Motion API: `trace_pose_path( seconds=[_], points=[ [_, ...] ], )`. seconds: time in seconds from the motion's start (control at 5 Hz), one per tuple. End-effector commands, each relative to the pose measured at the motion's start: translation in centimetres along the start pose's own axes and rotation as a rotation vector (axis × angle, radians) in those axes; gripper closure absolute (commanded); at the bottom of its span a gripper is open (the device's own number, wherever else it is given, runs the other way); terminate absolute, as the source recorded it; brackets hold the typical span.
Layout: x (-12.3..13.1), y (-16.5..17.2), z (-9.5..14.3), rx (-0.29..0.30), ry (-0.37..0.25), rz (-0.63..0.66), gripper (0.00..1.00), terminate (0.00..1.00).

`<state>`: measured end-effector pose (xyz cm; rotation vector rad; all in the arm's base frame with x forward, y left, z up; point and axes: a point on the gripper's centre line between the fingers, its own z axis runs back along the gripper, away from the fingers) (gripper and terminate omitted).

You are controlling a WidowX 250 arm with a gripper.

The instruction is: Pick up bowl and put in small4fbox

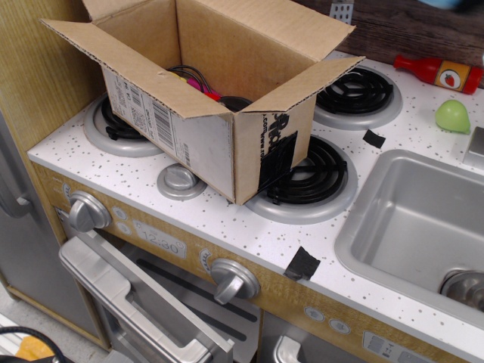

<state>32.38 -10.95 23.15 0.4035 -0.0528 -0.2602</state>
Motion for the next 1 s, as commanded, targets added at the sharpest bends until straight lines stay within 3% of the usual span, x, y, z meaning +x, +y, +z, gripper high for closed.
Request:
trace_pose_path(
  seconds=[0.0, 0.2, 0.6, 0.8],
  points=[
    [-1.1, 8.6, -1.2, -0.092, -0.165, -0.066, 1.00, 0.00],
    [-1.0, 11.4, -3.2, -0.160, -0.179, -0.090, 0.00, 0.00],
    [-1.0, 11.4, -3.2, -0.160, -0.179, -0.090, 0.00, 0.00],
    [-1.0, 11.4, -3.2, -0.160, -0.179, -0.090, 0.00, 1.00]
  ],
)
